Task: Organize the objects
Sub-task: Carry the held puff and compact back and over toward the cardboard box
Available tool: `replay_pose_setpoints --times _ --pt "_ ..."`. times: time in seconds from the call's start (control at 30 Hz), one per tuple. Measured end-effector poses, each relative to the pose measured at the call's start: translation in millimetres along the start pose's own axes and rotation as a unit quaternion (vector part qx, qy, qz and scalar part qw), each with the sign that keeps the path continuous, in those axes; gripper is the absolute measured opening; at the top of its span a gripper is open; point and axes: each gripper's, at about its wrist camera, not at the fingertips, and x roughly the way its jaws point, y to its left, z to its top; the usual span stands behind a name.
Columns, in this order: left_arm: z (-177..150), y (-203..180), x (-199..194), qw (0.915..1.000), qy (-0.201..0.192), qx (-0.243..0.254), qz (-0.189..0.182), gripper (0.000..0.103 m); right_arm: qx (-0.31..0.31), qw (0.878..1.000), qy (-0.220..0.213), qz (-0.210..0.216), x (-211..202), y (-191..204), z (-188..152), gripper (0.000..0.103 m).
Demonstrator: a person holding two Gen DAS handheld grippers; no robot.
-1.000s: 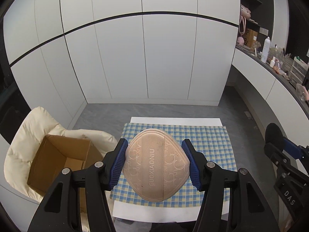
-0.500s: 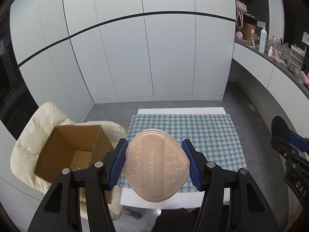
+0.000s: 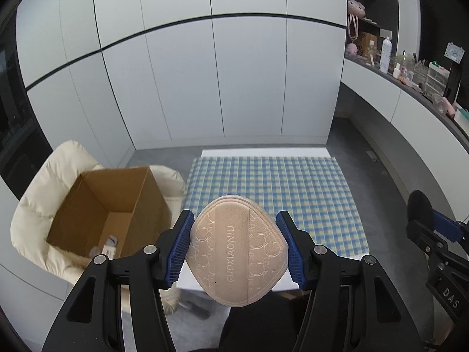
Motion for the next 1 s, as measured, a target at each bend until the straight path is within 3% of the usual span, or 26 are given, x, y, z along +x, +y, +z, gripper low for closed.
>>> replay_pose_setpoints --times 0.37,0.73,1.0 --pt "-43.6 15.1 -15.0 0.9999 -0.009 -0.008 0.001 0.059 0.006 1.0 0.024 0.017 -11.0 -4.5 -47.4 0.047" --pt "-79.3 31.3 1.4 0.9989 0.036 -0.03 -0.003 0.059 0.03 0.997 0.07 0.022 -11.3 -19.1 -92.4 0.047" --pt "-103.0 29.6 7.0 0.9978 0.064 -0.016 0.003 0.059 0.031 0.994 0.102 0.014 -15.3 -23.4 -115.9 0.047"
